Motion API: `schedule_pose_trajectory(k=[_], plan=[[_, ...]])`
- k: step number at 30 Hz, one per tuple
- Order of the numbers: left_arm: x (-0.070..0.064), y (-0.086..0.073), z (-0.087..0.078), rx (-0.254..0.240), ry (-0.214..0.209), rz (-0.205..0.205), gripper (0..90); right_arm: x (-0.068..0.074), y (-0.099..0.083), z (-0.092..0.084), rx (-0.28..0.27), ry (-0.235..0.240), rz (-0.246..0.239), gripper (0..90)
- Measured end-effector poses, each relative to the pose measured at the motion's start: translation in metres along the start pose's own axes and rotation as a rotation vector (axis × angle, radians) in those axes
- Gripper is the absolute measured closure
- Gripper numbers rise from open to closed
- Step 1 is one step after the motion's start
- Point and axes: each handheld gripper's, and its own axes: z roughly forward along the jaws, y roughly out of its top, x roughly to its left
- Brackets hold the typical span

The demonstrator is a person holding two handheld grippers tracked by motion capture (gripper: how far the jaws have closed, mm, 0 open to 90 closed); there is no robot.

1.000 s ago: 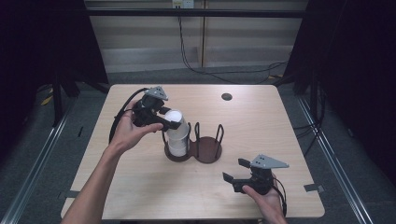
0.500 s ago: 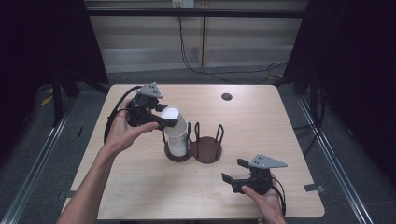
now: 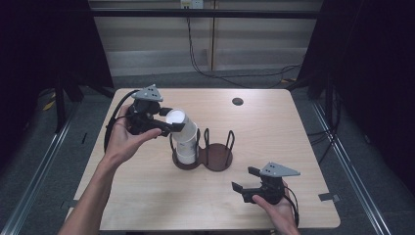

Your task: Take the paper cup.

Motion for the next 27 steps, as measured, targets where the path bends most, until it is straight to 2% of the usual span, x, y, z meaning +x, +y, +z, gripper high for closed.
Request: schedule_pose_trajectory(k=[4,6,8,9,11,19,24,27], plan=[[-0.002,-0.003,-0.006,-0.018,-0.010,0.005,37.1,0.000,0.000,0.000,-0.001,-0.003,0.005,14.0],[-0.004,-0.005,-0.010,-0.020,-0.026,0.021,37.1,0.000,0.000,0.000,0.001,-0.004,0.005,14.0],[-0.006,-0.006,-0.013,-0.023,-0.052,0.019,37.1,0.000,0.000,0.000,0.000,-0.005,0.007,14.0],[-0.007,-0.007,-0.014,-0.013,-0.051,0.036,37.1,0.000,0.000,0.000,-0.001,-0.006,0.007,14.0],[-0.009,-0.009,-0.016,-0.014,-0.053,0.045,37.1,0.000,0.000,0.000,-0.002,-0.007,0.007,14.0],[-0.016,-0.020,-0.017,-0.029,-0.055,0.047,37.0,-0.001,0.002,0.002,-0.011,0.003,0.016,13.7],[-0.020,-0.026,-0.017,-0.026,-0.085,0.041,37.0,0.001,0.002,0.003,-0.011,0.022,-0.016,13.6],[-0.026,-0.036,-0.015,-0.026,-0.111,0.044,37.0,0.005,0.003,0.005,-0.002,0.045,-0.033,13.7]])
